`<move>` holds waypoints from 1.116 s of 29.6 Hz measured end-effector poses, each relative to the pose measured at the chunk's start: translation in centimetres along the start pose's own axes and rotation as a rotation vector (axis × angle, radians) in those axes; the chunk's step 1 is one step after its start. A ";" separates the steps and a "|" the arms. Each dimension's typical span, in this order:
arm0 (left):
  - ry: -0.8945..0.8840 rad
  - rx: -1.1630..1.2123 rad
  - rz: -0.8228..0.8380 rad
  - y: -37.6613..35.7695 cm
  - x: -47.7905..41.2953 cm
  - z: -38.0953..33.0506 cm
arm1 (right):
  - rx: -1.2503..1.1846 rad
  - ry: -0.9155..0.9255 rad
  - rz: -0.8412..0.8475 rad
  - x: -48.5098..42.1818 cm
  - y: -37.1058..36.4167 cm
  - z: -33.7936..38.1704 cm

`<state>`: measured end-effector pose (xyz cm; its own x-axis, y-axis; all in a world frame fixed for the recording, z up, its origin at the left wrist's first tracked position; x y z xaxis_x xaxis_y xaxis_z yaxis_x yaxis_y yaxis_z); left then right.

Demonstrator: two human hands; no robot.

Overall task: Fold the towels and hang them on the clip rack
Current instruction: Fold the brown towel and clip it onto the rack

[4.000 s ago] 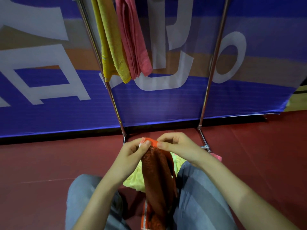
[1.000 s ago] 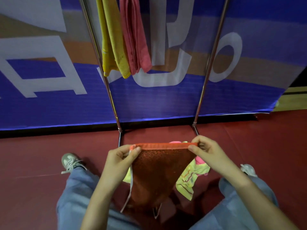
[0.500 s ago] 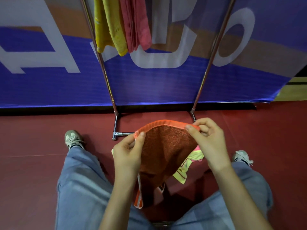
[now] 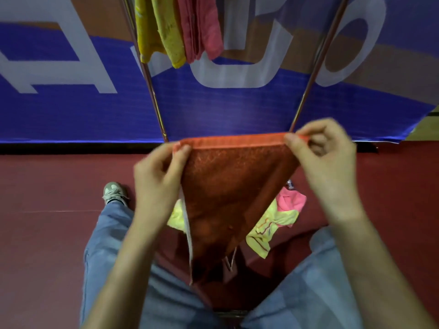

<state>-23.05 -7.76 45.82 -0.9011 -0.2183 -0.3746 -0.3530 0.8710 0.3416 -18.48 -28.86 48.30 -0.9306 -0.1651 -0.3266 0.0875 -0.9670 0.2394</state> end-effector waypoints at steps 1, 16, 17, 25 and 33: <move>-0.086 -0.061 0.017 0.9 -1.2 -1.0 | 0.044 0.079 0.005 -0.8 0.7 1.1; -0.417 -0.166 -0.024 4.3 -5.8 -6.7 | 0.108 0.485 0.015 -6.5 3.1 8.5; -0.426 -0.163 -0.023 4.6 -6.0 -7.0 | 0.097 0.499 0.014 -6.6 3.2 9.1; -0.261 -0.113 0.096 3.2 -6.3 -3.8 | 0.069 0.309 0.082 -6.6 2.7 5.6; -0.286 -0.108 0.139 2.5 -5.1 -5.0 | 0.008 0.218 0.060 -6.0 2.9 4.9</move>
<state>-20.56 -6.66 52.92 -0.8406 0.0453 -0.5398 -0.2702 0.8286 0.4903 -14.33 -29.71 55.42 -0.8251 -0.2610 -0.5010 0.1367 -0.9528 0.2712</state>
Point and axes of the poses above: each hand's wrist, its own x-axis away from the middle knuckle, its own y-axis out of the back of the hand, z = x × y, the point moved 2 cm from there along -x, towards the middle knuckle, and after that the axes turned 13 degrees about z, right-handed, at the moved point
